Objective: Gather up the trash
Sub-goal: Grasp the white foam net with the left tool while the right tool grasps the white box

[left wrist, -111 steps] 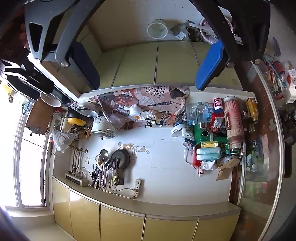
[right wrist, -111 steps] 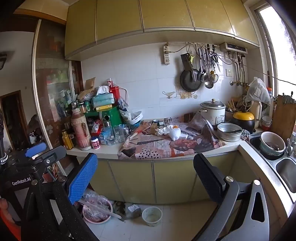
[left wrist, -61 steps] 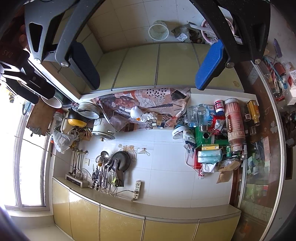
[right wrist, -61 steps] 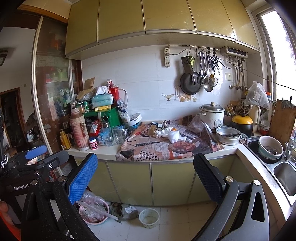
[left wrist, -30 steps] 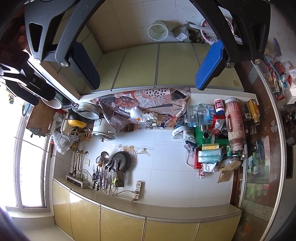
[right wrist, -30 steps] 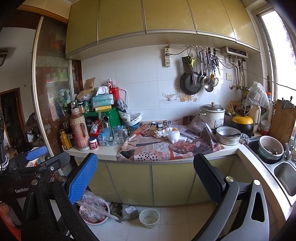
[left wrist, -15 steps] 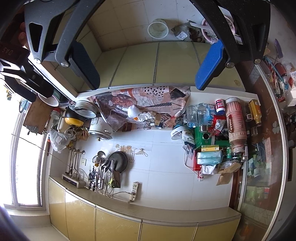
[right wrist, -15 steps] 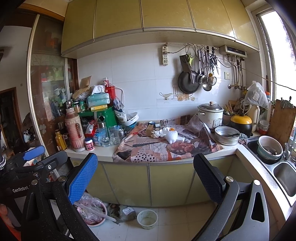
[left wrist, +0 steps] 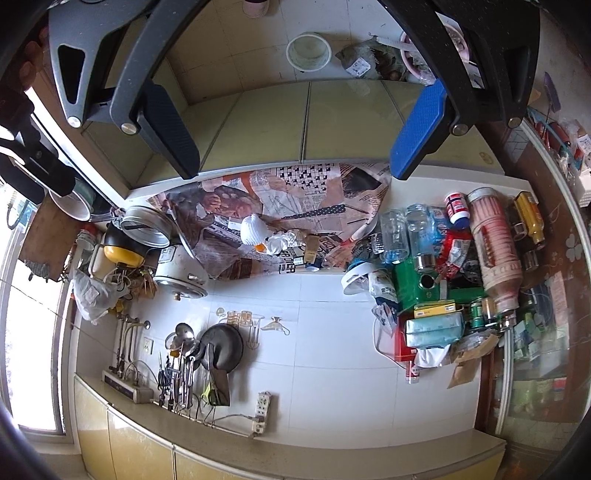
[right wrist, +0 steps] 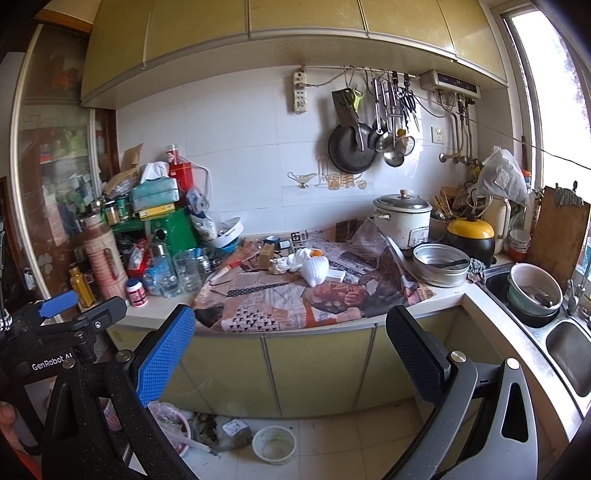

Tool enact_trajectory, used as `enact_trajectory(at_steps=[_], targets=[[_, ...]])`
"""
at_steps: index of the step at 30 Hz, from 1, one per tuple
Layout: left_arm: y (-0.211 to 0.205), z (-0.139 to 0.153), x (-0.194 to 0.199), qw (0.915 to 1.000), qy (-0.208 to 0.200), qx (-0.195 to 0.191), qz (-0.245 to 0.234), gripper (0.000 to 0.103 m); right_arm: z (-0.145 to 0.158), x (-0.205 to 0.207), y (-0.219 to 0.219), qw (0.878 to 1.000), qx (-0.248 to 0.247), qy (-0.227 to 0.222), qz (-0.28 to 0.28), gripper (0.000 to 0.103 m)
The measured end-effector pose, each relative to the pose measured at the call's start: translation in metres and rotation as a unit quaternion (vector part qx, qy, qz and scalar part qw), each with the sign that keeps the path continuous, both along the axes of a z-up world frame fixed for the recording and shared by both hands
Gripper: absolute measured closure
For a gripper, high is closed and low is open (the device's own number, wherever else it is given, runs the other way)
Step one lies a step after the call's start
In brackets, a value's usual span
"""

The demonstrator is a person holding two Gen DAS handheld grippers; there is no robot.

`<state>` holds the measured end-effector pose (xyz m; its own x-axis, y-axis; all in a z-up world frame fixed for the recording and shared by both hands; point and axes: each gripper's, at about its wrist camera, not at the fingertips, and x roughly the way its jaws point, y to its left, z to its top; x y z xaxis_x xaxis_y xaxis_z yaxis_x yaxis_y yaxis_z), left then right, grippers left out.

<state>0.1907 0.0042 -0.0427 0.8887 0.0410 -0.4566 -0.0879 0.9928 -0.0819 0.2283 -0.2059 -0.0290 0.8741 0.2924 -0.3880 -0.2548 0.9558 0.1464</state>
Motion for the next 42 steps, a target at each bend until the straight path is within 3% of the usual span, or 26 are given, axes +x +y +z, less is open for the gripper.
enact_trajectory(at_steps=[13, 22, 27, 31, 37, 42], targets=[[-0.039, -0.022, 0.202, 0.9975, 0.055, -0.018, 0.041, 0.0, -0.028, 0.167, -0.041, 0.997, -0.017, 0.067, 0.029, 0.0], [-0.05, -0.074, 0.329, 0.9912, 0.118, -0.028, 0.053, 0.0, -0.069, 0.274, -0.044, 0.99, -0.038, 0.126, 0.045, 0.0], [-0.049, -0.115, 0.397, 0.9838, 0.169, -0.033, 0.049, 0.001, -0.092, 0.329, -0.033, 0.985, -0.032, 0.161, 0.051, 0.0], [-0.04, -0.145, 0.448, 0.9771, 0.199, -0.064, 0.039, 0.0, -0.11, 0.372, -0.018, 0.981, -0.029, 0.186, 0.055, 0.001], [-0.048, -0.186, 0.523, 0.9641, 0.249, -0.093, 0.0, 0.001, -0.142, 0.442, -0.003, 0.972, -0.054, 0.224, 0.044, 0.002], [-0.06, -0.215, 0.566, 0.9536, 0.275, -0.113, -0.046, 0.009, -0.17, 0.482, 0.001, 0.965, -0.076, 0.244, 0.052, 0.002]])
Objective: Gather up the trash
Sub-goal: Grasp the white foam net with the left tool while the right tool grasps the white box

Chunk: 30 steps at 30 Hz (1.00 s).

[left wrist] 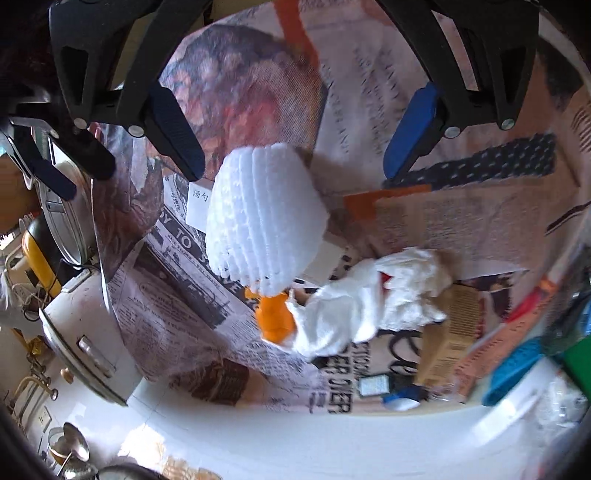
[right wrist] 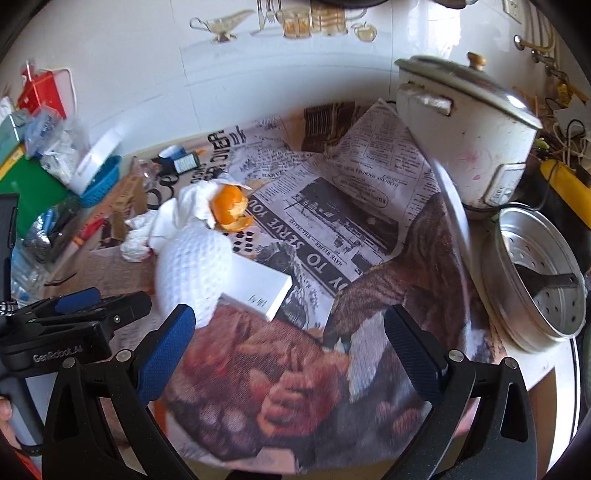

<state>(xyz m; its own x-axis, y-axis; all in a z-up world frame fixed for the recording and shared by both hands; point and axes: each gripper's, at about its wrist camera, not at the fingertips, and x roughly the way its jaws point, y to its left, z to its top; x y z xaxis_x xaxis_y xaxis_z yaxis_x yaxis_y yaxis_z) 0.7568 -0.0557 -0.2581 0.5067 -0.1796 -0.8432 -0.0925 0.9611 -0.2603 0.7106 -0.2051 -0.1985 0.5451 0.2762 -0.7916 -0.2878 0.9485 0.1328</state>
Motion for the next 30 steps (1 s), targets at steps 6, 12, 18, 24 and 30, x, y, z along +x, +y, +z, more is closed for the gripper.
enact_trajectory(at_steps=[6, 12, 18, 24, 30], targets=[[-0.003, -0.028, 0.027, 0.9984, 0.024, -0.034, -0.038, 0.036, -0.027, 0.03, 0.014, 0.998, -0.03, 0.026, 0.044, 0.002], [0.013, -0.025, 0.025, 0.9966, 0.009, -0.057, -0.059, 0.06, -0.042, 0.047, 0.036, 0.995, -0.038, 0.038, 0.08, 0.002], [0.046, -0.007, 0.013, 0.9979, -0.011, -0.051, -0.037, 0.069, -0.056, 0.067, 0.061, 0.992, -0.027, 0.041, 0.119, 0.002], [0.073, 0.005, -0.004, 0.9986, -0.023, -0.049, 0.0, 0.07, -0.067, 0.079, 0.079, 0.99, -0.014, 0.057, 0.131, 0.002], [0.081, 0.005, -0.02, 0.999, -0.024, -0.034, 0.018, 0.07, -0.078, 0.053, 0.088, 0.983, 0.014, 0.088, 0.162, 0.013]])
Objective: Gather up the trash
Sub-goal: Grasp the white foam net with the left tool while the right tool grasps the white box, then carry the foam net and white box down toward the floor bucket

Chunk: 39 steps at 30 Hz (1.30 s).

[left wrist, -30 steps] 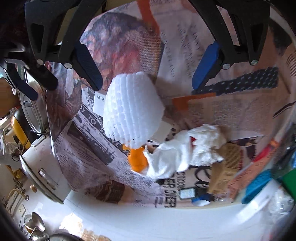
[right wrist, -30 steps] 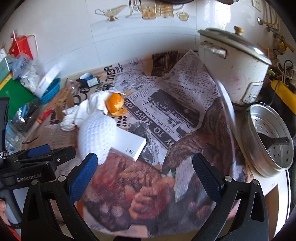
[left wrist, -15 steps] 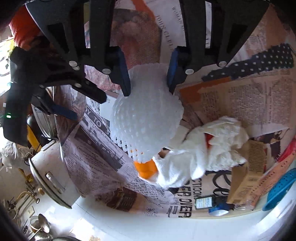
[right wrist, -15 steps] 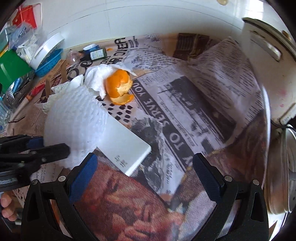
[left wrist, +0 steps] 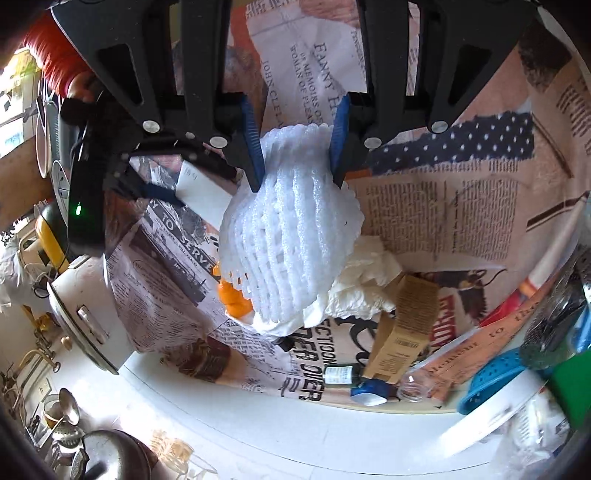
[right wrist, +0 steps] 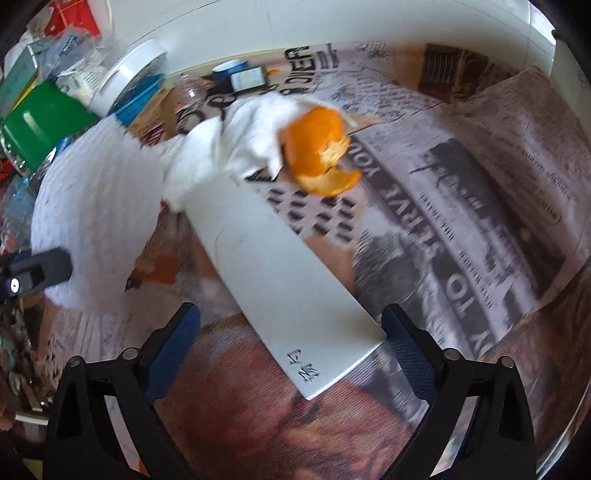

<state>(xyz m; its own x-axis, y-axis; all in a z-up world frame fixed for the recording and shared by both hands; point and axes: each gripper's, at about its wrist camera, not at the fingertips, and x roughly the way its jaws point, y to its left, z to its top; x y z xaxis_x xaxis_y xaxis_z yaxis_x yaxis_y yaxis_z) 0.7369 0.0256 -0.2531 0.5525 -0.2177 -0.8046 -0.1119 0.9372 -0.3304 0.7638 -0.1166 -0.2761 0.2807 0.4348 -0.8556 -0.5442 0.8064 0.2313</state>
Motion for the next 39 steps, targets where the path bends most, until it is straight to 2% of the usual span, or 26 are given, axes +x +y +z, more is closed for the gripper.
enact_trajectory(at_steps=[1, 4, 5, 8, 17, 21, 27, 32, 39], targets=[[0.0, 0.0, -0.002, 1.0, 0.0, 0.0, 0.004, 0.07, 0.0, -0.007, 0.003, 1.0, -0.008, -0.014, 0.001, 0.015], [-0.002, 0.003, -0.013, 0.9999, -0.005, 0.006, 0.01, 0.07, 0.0, -0.021, 0.013, 0.999, -0.02, -0.037, 0.006, 0.035], [-0.003, 0.005, -0.017, 0.9999, -0.006, 0.011, 0.011, 0.07, 0.001, -0.026, 0.016, 0.999, -0.022, -0.044, 0.009, 0.045], [-0.006, 0.01, -0.029, 0.9997, -0.008, 0.018, 0.016, 0.07, 0.001, -0.04, 0.022, 0.998, -0.02, -0.051, 0.014, 0.055], [-0.014, 0.032, -0.084, 0.998, -0.029, 0.028, 0.05, 0.07, 0.025, -0.102, -0.002, 0.998, 0.004, -0.055, -0.021, 0.056], [-0.018, 0.049, -0.118, 0.9965, -0.05, 0.029, 0.06, 0.07, 0.049, -0.13, -0.019, 0.996, 0.01, -0.078, -0.038, 0.056], [-0.022, 0.067, -0.167, 0.9937, -0.075, 0.054, 0.063, 0.07, 0.084, -0.168, -0.028, 0.992, 0.021, -0.118, -0.05, 0.056], [-0.011, 0.064, -0.196, 0.994, -0.066, 0.05, 0.071, 0.07, 0.104, -0.197, -0.019, 0.99, 0.035, -0.13, -0.04, 0.055], [0.019, 0.035, -0.238, 0.9958, -0.032, 0.041, 0.075, 0.07, 0.111, -0.236, 0.005, 0.991, 0.062, -0.117, -0.033, 0.055]])
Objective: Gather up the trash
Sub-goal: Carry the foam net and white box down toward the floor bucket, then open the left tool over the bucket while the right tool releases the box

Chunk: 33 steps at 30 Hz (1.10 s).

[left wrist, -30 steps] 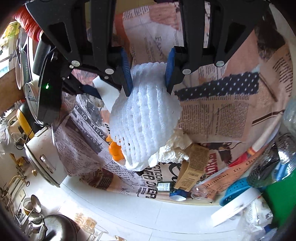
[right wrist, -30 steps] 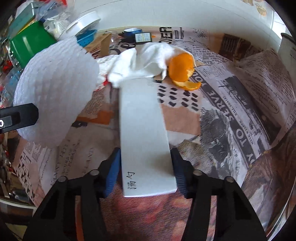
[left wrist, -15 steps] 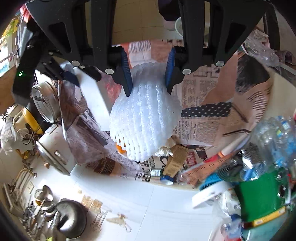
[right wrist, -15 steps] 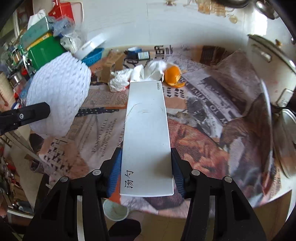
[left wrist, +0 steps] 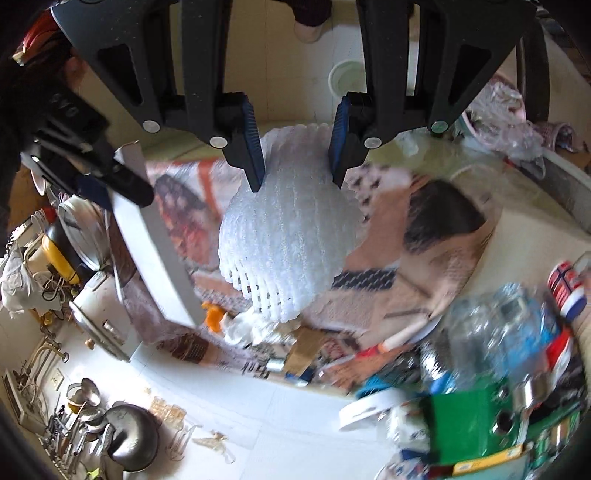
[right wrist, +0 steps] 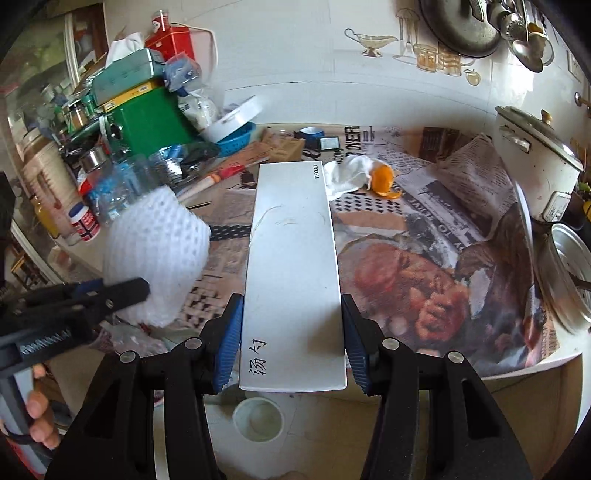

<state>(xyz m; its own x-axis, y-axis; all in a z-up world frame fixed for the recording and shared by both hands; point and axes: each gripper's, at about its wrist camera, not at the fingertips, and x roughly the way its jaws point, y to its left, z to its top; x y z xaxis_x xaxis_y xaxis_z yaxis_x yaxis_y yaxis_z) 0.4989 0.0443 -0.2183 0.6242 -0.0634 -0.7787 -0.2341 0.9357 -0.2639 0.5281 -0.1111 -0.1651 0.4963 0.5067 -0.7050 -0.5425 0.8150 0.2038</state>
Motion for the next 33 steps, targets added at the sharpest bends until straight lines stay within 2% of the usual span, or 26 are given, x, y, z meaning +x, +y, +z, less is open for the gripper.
enact_trajectory(at_steps=[5, 9, 12, 16, 21, 30, 33], targets=[[0.029, -0.026, -0.033, 0.9995, 0.028, -0.005, -0.017, 0.07, -0.012, -0.038, 0.029, 0.999, 0.01, 0.027, -0.015, 0.055], [0.052, -0.051, -0.055, 0.9975, 0.051, -0.012, -0.046, 0.07, -0.033, -0.071, 0.053, 0.997, 0.012, 0.062, -0.036, 0.055], [0.067, -0.079, -0.071, 0.9949, 0.073, -0.008, -0.069, 0.07, -0.057, -0.095, 0.068, 0.995, 0.007, 0.091, -0.047, 0.055], [0.081, -0.135, -0.083, 0.9892, 0.112, -0.019, -0.092, 0.07, -0.102, -0.119, 0.082, 0.989, -0.005, 0.131, -0.065, 0.055], [0.084, -0.221, -0.088, 0.9815, 0.162, -0.032, -0.097, 0.07, -0.17, -0.13, 0.093, 0.981, -0.024, 0.177, -0.079, 0.055], [0.076, -0.418, -0.081, 0.9607, 0.26, -0.067, -0.07, 0.07, -0.349, -0.11, 0.101, 0.954, -0.081, 0.271, -0.097, 0.055], [0.072, -0.473, -0.079, 0.9526, 0.286, -0.077, -0.07, 0.07, -0.401, -0.103, 0.102, 0.947, -0.085, 0.293, -0.1, 0.055]])
